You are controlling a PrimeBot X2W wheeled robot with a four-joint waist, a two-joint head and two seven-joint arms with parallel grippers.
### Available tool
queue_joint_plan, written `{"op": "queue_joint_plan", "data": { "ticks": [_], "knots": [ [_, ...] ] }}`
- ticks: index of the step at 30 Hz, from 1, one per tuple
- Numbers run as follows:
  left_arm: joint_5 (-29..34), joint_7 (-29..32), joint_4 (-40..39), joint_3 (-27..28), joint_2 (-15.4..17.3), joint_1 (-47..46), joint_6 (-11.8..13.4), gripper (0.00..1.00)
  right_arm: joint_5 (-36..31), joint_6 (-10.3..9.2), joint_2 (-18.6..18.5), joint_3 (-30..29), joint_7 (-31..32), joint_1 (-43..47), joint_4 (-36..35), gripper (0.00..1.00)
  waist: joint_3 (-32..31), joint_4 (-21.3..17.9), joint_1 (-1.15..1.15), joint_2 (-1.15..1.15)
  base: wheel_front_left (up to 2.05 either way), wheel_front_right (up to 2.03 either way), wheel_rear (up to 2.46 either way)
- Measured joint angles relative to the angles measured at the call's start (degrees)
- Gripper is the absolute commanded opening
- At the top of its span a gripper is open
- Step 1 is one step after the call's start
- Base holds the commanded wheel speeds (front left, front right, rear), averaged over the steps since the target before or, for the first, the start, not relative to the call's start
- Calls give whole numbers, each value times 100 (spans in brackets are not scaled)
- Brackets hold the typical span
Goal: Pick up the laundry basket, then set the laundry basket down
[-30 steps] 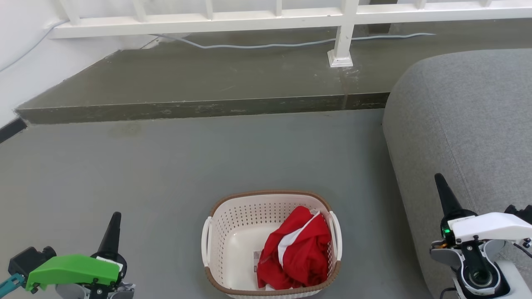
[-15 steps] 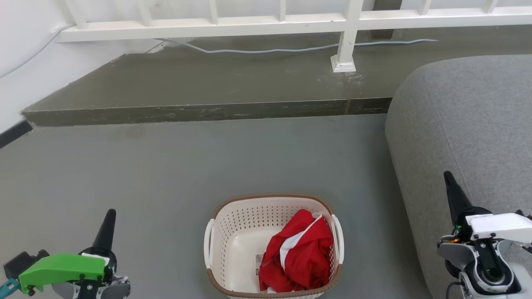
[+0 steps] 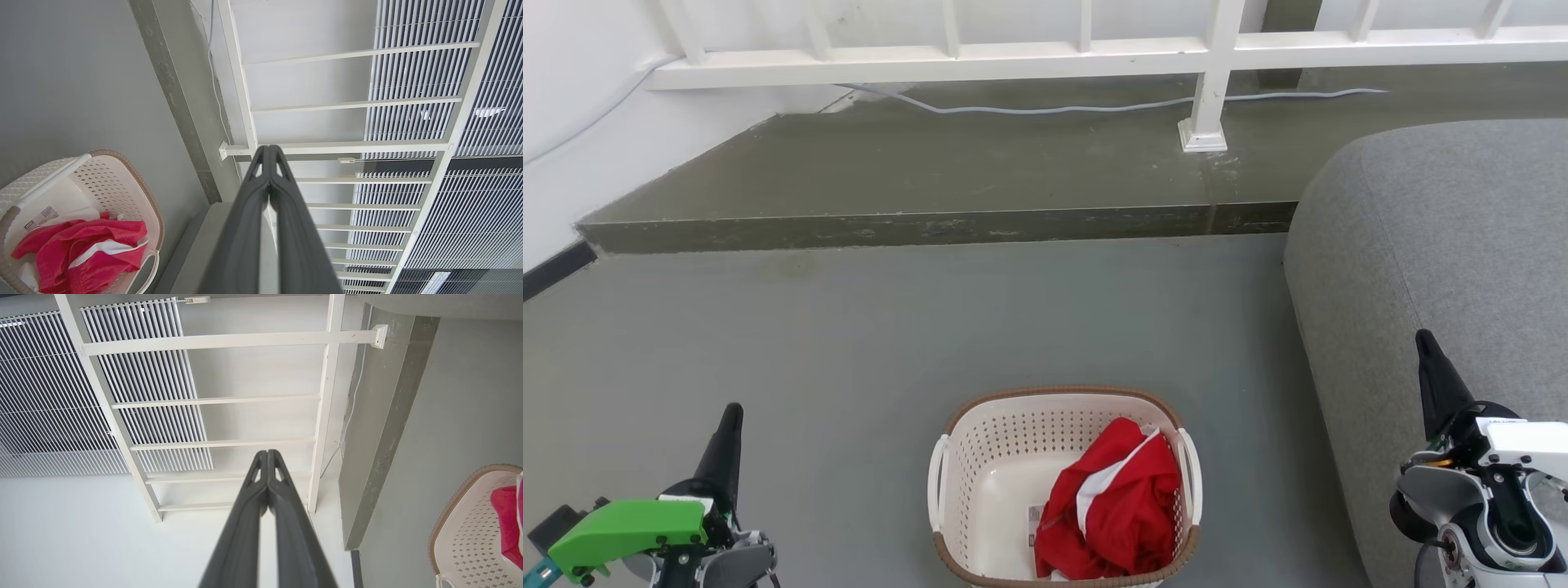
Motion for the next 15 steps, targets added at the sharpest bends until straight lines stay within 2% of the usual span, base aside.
{"op": "queue_joint_plan", "data": {
  "ticks": [15],
  "knots": [
    [-2,13,37,15,-38,-46,-16,0,41,47,1,-14,0,-35,64,0,-2,-1,0,0,0,0,0]
  ]
}}
